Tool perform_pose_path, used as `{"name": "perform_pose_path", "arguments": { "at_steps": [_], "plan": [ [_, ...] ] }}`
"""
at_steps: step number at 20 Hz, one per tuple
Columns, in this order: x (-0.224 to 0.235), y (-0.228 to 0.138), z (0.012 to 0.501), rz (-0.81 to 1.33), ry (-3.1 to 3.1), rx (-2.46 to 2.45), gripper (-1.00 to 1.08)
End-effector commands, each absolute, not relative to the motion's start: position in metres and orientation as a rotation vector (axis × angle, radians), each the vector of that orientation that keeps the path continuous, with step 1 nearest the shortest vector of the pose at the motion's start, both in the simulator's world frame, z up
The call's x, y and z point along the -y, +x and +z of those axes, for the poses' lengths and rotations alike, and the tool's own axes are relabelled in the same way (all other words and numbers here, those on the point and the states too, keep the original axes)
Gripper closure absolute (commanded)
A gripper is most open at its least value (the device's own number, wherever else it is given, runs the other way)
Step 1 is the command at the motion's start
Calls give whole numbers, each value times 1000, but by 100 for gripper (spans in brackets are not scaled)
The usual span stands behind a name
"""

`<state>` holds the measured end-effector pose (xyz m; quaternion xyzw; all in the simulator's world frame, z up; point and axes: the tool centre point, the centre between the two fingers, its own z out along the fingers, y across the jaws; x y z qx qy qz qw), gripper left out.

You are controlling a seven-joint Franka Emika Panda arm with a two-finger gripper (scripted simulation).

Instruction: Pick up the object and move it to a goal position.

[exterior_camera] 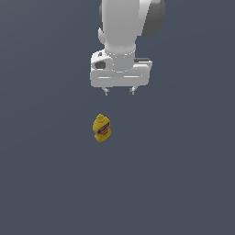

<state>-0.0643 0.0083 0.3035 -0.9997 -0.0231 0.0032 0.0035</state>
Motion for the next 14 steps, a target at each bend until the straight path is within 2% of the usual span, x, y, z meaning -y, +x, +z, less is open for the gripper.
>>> {"name": "perform_pose_path", "arguments": {
  "at_steps": [1, 14],
  "plan": [
    [-8, -64, 303, 10, -3134, 72, -92],
    [-15, -57, 319, -56, -3127, 130, -92]
  ]
}}
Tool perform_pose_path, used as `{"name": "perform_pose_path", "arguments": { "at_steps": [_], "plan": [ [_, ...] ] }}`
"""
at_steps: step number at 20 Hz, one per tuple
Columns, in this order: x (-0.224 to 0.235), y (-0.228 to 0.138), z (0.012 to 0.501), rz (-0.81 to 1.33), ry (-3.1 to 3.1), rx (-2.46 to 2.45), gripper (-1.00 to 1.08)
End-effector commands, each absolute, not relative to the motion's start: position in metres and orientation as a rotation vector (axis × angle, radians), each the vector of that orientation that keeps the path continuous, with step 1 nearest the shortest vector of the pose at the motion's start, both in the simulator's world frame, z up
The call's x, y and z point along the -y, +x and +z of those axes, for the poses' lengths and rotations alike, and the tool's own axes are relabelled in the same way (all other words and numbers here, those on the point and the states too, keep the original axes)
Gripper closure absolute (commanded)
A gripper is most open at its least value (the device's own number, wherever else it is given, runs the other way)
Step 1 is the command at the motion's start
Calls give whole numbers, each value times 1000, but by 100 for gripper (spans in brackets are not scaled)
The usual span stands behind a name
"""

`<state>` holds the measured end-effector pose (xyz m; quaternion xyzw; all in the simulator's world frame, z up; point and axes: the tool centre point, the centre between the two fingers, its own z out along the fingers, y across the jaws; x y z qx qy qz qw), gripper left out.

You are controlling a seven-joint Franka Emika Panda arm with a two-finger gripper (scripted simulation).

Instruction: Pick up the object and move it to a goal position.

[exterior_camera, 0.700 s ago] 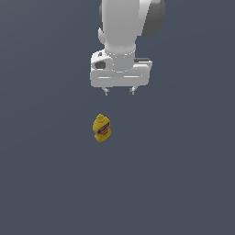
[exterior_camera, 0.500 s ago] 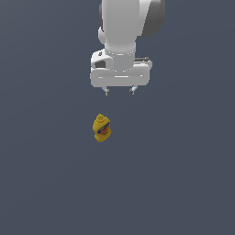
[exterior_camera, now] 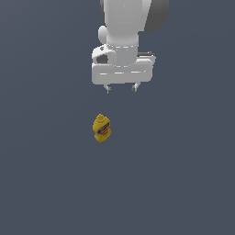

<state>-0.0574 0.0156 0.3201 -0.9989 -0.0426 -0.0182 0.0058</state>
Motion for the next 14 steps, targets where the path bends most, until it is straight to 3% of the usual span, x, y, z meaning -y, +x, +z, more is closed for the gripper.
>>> {"name": "perform_pose_path", "arguments": {
  "at_steps": [1, 14],
  "plan": [
    [-15, -57, 319, -55, -3127, 122, -92],
    [5, -50, 298, -42, -3119, -200, -92]
  ]
}}
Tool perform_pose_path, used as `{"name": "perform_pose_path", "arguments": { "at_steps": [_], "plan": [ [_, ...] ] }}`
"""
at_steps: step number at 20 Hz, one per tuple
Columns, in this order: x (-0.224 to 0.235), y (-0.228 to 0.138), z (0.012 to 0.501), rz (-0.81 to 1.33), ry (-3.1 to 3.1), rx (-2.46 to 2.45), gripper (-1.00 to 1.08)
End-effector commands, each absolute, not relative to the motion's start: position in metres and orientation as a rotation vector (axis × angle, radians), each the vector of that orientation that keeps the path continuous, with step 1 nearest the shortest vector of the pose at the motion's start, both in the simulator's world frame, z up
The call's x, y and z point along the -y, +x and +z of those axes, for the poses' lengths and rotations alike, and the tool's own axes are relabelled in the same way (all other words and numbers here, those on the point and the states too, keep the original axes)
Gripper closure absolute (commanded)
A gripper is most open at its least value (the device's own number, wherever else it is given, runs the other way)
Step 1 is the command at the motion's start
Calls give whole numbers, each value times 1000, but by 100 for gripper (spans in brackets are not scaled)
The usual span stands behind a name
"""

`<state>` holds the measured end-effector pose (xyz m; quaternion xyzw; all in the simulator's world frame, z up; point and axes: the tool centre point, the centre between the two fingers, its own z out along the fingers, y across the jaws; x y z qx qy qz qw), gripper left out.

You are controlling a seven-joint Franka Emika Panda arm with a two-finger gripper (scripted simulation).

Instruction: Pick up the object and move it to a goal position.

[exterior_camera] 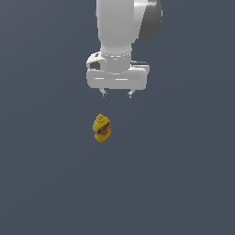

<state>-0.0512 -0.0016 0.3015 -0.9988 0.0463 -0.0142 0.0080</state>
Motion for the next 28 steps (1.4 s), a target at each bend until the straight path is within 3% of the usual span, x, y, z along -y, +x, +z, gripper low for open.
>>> {"name": "perform_pose_path", "arguments": {
  "at_steps": [1, 28],
  "plan": [
    [8, -49, 295, -40, -3115, -241, -92],
    [78, -39, 223, -1, -2871, -1273, -92]
  ]
}}
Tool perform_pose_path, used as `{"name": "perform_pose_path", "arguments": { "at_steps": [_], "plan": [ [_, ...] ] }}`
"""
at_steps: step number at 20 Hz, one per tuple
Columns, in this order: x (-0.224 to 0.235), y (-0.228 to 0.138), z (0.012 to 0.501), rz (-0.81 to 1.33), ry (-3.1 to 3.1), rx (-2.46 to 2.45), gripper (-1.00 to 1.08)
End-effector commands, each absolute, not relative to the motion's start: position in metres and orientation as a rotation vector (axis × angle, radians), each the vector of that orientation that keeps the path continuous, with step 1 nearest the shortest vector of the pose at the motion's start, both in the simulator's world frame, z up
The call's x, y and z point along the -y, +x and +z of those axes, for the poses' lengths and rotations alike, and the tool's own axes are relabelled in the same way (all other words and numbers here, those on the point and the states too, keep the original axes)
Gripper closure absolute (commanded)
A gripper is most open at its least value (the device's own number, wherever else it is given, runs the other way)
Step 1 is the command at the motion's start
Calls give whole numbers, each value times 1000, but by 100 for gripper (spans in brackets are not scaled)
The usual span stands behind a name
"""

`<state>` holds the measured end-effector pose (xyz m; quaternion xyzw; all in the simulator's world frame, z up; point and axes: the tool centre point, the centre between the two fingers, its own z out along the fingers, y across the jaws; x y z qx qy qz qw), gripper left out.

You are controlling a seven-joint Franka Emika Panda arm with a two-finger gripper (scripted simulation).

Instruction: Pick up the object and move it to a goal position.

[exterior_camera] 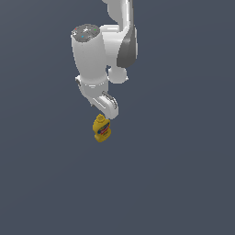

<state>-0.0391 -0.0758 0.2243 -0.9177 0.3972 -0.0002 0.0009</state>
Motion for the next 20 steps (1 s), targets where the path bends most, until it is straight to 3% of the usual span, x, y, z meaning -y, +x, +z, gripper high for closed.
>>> {"name": "perform_pose_path", "arguments": {
  "at_steps": [1, 10, 20],
  "plan": [
    [78, -39, 222, 0, -2867, -1283, -92],
    [79, -39, 216, 0, -2862, -1296, -92],
    [80, -40, 175, 0, -2860, -1302, -92]
  ]
}}
